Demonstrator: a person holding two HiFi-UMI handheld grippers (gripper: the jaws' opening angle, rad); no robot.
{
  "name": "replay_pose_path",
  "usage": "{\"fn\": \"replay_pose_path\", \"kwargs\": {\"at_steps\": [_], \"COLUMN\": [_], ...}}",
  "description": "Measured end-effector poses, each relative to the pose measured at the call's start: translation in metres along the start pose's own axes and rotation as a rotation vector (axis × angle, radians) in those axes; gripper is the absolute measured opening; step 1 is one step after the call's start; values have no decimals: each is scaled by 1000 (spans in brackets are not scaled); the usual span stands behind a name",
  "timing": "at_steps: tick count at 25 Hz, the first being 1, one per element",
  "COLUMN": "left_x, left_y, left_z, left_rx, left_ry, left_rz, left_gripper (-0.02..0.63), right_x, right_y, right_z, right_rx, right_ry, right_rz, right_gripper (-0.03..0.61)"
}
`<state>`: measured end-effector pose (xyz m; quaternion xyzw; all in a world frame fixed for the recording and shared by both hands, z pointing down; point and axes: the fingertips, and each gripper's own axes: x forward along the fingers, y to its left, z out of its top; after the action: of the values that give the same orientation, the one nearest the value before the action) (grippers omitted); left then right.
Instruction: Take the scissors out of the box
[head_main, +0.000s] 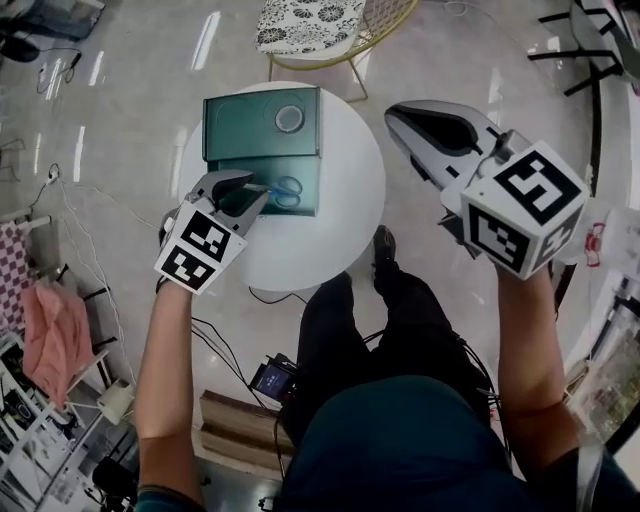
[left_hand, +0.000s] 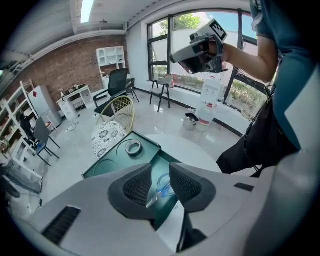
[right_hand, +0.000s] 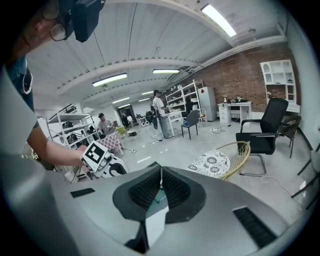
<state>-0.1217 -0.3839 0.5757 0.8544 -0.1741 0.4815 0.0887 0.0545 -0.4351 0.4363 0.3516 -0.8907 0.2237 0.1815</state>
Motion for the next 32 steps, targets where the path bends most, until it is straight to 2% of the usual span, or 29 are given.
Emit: {"fn": "replay_pose_path", "kwargs": {"at_steps": [9, 17, 32], "left_x": [74, 133, 172], "left_y": [-3, -1, -9], "left_z": [-42, -78, -96], "left_rx": [111, 217, 376], "left_ry": [147, 256, 379], "left_rz": [-83, -122, -198], "left_gripper": [153, 198, 213], "right_x": [13, 32, 43], "right_y": [-21, -38, -58], "right_z": [-50, -86, -124], "right_rx": [60, 97, 152], "right_ry": [39, 65, 89], "right_rz": [-26, -31, -34], "right_gripper": [38, 38, 38]}}
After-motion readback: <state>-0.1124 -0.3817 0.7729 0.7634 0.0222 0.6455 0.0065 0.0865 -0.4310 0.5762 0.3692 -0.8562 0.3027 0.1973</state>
